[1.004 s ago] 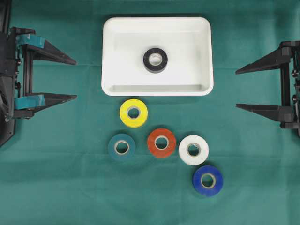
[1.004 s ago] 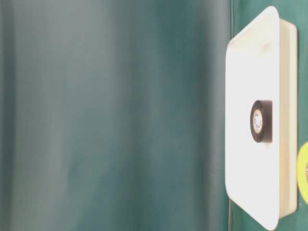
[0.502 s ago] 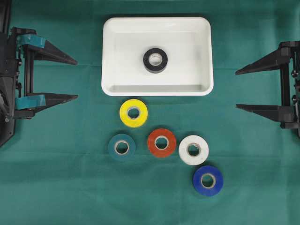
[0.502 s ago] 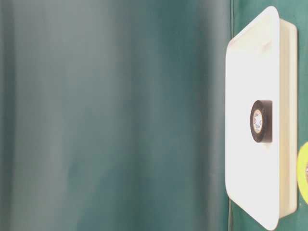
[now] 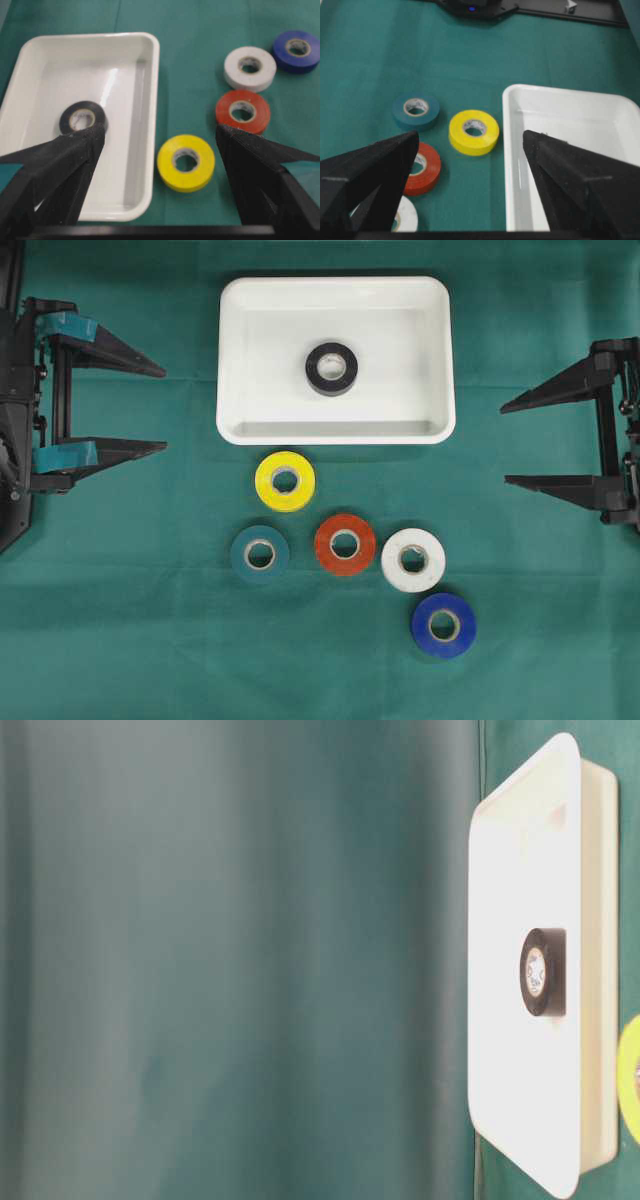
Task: Pick up the tape from a random location and place it into the white case.
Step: 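Move the right gripper toward the yellow tape roll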
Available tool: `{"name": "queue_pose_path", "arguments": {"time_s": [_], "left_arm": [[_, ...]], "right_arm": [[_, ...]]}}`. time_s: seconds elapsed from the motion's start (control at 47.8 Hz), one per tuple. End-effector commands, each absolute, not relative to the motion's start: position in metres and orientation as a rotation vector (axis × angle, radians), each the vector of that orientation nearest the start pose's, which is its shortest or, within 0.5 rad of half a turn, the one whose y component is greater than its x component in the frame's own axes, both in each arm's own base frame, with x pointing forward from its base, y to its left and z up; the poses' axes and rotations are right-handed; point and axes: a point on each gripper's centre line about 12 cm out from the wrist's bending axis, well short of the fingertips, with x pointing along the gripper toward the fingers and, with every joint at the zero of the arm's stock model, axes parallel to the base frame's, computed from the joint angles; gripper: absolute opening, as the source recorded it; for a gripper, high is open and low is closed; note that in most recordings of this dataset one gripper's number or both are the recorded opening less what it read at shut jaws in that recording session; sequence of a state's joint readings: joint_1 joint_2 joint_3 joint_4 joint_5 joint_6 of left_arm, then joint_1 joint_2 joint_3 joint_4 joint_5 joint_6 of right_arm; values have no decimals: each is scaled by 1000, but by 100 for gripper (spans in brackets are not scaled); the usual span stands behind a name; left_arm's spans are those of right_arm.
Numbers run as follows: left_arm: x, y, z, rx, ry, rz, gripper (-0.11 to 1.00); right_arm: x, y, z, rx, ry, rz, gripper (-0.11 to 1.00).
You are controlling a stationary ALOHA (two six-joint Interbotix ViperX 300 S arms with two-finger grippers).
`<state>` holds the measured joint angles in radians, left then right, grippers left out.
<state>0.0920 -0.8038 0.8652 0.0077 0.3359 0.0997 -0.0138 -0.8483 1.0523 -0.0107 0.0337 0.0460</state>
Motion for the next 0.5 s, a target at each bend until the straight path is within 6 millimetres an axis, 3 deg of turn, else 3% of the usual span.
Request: {"name": "queue_pose_path", "arguments": {"time_s": [0.0,0.251,0.481], "left_arm": [[234,22,320,86,378,72,97],[235,20,320,80,379,66,97],[237,14,323,85,351,43,97]], "right_arm": [[226,-3,291,41,213,-17,91],[236,-3,291,43,205,-16,91],[273,-3,290,46,231,-17,91]]}}
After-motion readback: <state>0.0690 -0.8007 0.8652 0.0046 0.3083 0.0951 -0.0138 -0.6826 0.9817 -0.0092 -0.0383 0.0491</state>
